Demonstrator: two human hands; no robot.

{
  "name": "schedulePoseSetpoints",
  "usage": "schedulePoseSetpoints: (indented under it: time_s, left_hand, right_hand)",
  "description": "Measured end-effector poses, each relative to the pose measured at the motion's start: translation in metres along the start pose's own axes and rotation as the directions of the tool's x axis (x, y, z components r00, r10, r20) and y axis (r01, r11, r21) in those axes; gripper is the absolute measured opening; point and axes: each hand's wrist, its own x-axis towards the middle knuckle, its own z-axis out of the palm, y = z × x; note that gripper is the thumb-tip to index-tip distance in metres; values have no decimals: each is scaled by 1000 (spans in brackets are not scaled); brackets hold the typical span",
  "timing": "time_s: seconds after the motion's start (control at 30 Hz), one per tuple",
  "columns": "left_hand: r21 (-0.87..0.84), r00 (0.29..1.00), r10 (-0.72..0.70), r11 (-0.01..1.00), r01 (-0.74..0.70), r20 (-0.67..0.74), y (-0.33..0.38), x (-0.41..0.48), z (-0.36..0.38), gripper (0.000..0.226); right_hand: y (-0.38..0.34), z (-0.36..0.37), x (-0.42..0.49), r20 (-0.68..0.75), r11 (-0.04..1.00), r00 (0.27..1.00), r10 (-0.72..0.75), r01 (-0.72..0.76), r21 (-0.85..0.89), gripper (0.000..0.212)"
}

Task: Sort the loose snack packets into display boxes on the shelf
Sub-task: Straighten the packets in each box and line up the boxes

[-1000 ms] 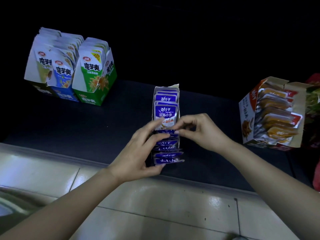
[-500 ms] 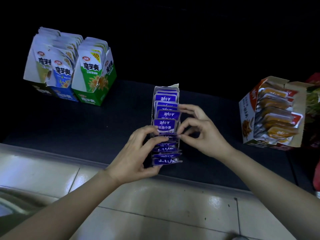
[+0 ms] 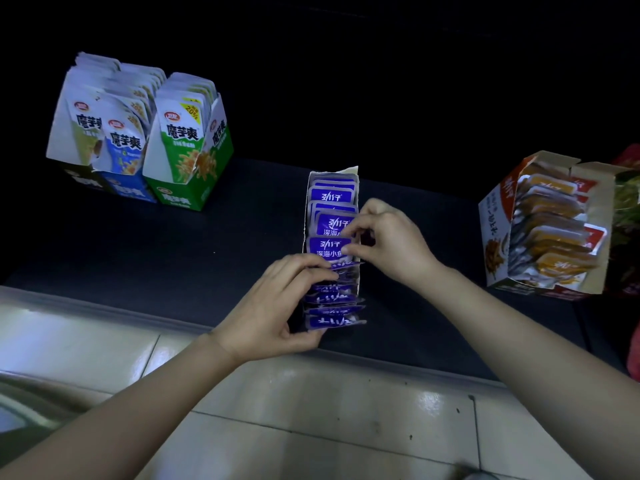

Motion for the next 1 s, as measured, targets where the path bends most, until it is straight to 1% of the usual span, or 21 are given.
schedulePoseSetpoints:
  time_s: [0.07, 0.13, 0.2, 0.27, 0.33, 0.4, 0.53, 0.63, 0.67, 0.7, 0.73, 0.77, 0.8, 0.83, 0.87, 0.9, 0.93, 1.0]
  left_hand:
    - [5, 1000, -2, 1000, 2, 0, 0, 1, -1, 63]
    - [16, 1000, -3, 1000, 4, -11, 1, 2, -2, 62]
    - [37, 1000, -14, 999, 14, -19, 1, 4, -2, 62]
    - [56, 999, -31, 998, 32, -15, 0, 6, -1, 62]
    - [71, 999, -41, 997, 43, -22, 0, 8, 0, 65]
    - [91, 997, -51, 994, 55, -50, 2, 11, 1, 71]
    - [150, 997, -63, 986, 69, -47, 6, 18, 4, 89]
    - [123, 996, -90, 988, 91, -13, 8, 21, 4, 89]
    - [112, 995, -103, 988, 103, -12, 8, 22, 3, 87]
    - [106, 994, -112, 988, 113, -17, 8, 22, 3, 85]
    - [104, 993, -117, 988, 119, -21, 8, 21, 3, 83]
    - [101, 993, -119, 987, 121, -21, 8, 21, 3, 81]
    - [99, 993, -119, 988, 120, -22, 8, 21, 3, 80]
    - [96, 993, -114, 989, 116, -23, 8, 22, 3, 80]
    - [92, 994, -110, 990, 111, -24, 7, 22, 3, 79]
    - [89, 994, -106, 990, 108, -27, 7, 22, 3, 79]
    - [86, 994, -104, 991, 106, -30, 6, 23, 2, 79]
    - [75, 994, -103, 992, 105, -27, 6, 22, 2, 79]
  right_hand:
    - [-1, 2, 0, 10, 998, 999, -40, 40, 50, 17]
    - [1, 2, -4, -24, 984, 997, -76, 79, 162, 13]
    - [4, 1, -10, -93, 954, 993, -70, 94, 286, 10]
    - [7, 1, -14, -130, 937, 991, -36, 79, 341, 8]
    - [7, 0, -17, -102, 908, 995, 16, 28, 419, 8]
    - [4, -2, -18, -47, 855, 998, 41, -11, 519, 11]
    - [-1, -2, -22, 32, 808, 999, 2, -20, 589, 18]
    - [-1, -6, -22, 126, 761, 992, -12, -73, 645, 20]
    - [0, -9, -20, 132, 754, 991, -1, -86, 651, 21]
    - [2, -13, -17, 104, 768, 994, 26, -87, 635, 22]
    - [4, -15, -12, 37, 813, 998, 55, -66, 578, 23]
    - [7, -16, -7, -37, 875, 998, 59, -34, 484, 24]
    - [9, -16, -1, -81, 932, 996, 31, 0, 362, 28]
    - [9, -13, 3, -87, 971, 996, -8, 29, 236, 33]
    - [9, -8, 7, -71, 989, 997, -32, 42, 141, 37]
    - [9, -2, 10, -55, 995, 998, -31, 36, 98, 38]
    - [7, 2, 11, -50, 995, 999, -16, 21, 95, 35]
    - [7, 6, 11, -66, 992, 997, -42, 50, 118, 22]
